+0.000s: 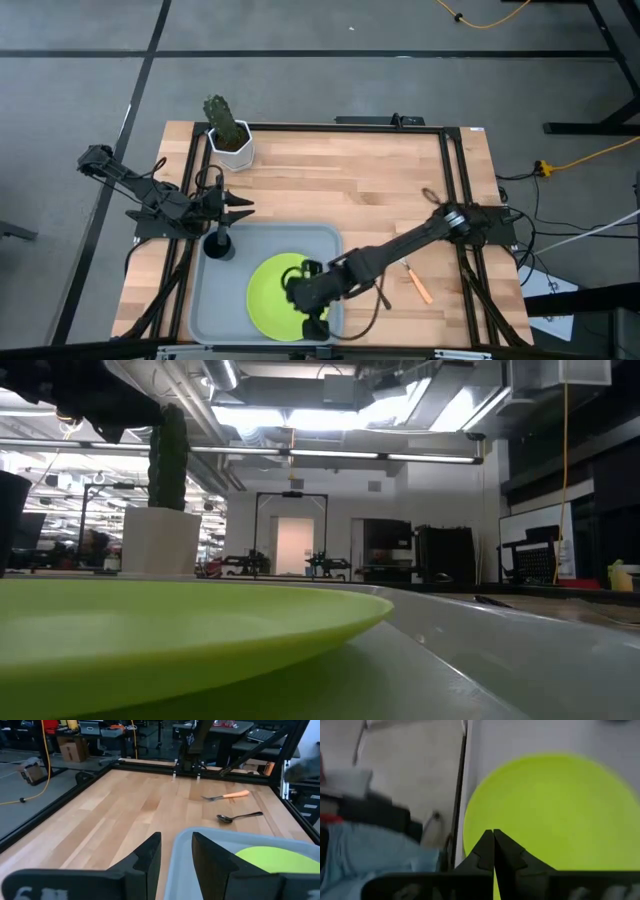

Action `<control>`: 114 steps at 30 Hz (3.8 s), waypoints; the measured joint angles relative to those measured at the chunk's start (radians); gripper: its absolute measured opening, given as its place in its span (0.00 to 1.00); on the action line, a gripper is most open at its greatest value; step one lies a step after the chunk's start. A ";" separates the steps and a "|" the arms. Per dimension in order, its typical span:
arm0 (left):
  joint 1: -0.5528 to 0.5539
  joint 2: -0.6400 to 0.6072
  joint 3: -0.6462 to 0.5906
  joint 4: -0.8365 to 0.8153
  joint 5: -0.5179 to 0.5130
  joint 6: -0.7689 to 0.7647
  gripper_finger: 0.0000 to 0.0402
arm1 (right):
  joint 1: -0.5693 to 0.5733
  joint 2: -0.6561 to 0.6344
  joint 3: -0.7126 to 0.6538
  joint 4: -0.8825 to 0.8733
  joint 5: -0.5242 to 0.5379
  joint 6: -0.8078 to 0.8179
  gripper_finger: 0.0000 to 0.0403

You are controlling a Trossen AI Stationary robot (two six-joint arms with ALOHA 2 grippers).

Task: Pick and place plate/cup/fork/spoon on tray
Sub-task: Put the green plate on the gray serving tray to the bottom right of the black cup, then put the orange fork on the gray serving tray to the right of the green plate

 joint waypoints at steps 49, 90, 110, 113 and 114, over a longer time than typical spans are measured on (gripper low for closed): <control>0.000 0.001 -0.001 -0.004 0.053 -0.003 0.25 | 0.107 0.304 0.188 -0.420 -0.001 0.446 0.02; 0.000 0.001 -0.001 -0.019 0.050 0.001 0.25 | 0.046 0.166 0.210 -0.825 0.105 0.463 0.02; 0.000 0.000 -0.001 -0.026 0.061 0.001 0.25 | 0.201 -0.457 -0.565 -0.815 0.651 1.043 0.02; 0.000 0.001 -0.001 -0.027 0.060 0.005 0.25 | 0.201 -0.551 -0.771 -0.774 0.613 1.247 0.02; 0.000 0.000 -0.001 -0.026 0.060 0.006 0.25 | 0.202 -0.572 -0.829 -0.755 0.581 1.315 0.02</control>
